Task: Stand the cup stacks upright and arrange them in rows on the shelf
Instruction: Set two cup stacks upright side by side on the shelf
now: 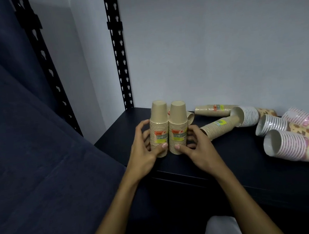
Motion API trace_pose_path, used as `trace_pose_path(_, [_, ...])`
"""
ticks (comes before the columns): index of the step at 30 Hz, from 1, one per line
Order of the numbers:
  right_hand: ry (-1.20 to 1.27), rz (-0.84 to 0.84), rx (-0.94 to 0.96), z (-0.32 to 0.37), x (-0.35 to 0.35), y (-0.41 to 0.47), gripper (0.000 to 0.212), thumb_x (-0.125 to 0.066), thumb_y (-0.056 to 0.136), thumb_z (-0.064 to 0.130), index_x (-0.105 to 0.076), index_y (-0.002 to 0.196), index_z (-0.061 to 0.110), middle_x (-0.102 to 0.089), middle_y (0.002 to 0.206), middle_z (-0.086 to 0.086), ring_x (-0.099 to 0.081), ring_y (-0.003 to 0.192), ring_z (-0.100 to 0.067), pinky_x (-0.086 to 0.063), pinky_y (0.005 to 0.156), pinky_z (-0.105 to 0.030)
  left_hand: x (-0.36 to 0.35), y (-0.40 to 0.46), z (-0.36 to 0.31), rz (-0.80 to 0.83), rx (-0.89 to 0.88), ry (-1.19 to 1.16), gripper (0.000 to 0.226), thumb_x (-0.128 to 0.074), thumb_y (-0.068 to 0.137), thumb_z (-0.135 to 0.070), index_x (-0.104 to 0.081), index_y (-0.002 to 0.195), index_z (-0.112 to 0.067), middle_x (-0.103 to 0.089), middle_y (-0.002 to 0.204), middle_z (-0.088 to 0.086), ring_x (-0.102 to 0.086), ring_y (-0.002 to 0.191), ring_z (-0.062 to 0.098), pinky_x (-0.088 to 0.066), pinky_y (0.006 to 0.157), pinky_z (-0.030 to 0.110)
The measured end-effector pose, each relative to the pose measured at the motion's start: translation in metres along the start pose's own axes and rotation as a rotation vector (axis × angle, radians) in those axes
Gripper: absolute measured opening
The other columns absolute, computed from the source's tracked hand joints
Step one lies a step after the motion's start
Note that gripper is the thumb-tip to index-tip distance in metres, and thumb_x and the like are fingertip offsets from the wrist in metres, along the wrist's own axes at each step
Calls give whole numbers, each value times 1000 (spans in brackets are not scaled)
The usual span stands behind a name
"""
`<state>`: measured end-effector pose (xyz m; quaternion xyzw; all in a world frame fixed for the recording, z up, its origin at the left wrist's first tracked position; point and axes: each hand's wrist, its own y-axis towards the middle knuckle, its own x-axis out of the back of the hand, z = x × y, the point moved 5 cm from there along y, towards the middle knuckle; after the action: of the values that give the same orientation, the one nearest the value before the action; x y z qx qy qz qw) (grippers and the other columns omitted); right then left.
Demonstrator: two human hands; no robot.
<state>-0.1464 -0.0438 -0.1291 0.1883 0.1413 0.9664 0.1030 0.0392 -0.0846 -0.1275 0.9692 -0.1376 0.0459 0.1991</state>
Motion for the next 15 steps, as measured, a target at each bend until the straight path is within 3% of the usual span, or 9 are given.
trace_pose_path(3, [-6, 5, 3, 1, 0, -1, 58, -81, 83, 20, -52, 132, 25, -64, 128, 12, -63, 118, -9, -54, 100, -44, 0, 1, 2, 10, -7, 48, 70, -79, 83, -7, -44, 141, -22, -64, 133, -6, -61, 124, 7, -49, 106, 35])
trace_pose_path(9, [-17, 7, 9, 1, 0, -1, 58, -81, 84, 19, -51, 133, 23, -64, 128, 11, -63, 117, -9, -54, 99, -44, 4, 5, 3, 5, -10, 96, 65, -76, 84, -16, -49, 143, -23, -62, 134, 1, -60, 125, 14, -48, 108, 44])
trace_pose_path(13, [-19, 11, 8, -1, 1, -1, 58, -81, 84, 19, -51, 133, 23, -65, 128, 11, -64, 116, -9, -54, 99, -44, 4, 3, 3, 35, 9, 65, 73, -69, 89, 1, -38, 152, -21, -63, 134, -4, -59, 126, 7, -47, 105, 25])
trace_pose_path(15, [-24, 8, 10, -1, 1, -1, 58, -81, 84, 20, -51, 133, 24, -65, 129, 10, -64, 116, -9, -54, 99, -44, 5, 3, 3, 33, 12, 67, 71, -69, 90, 0, -39, 151, -21, -62, 134, -4, -58, 126, 7, -46, 107, 26])
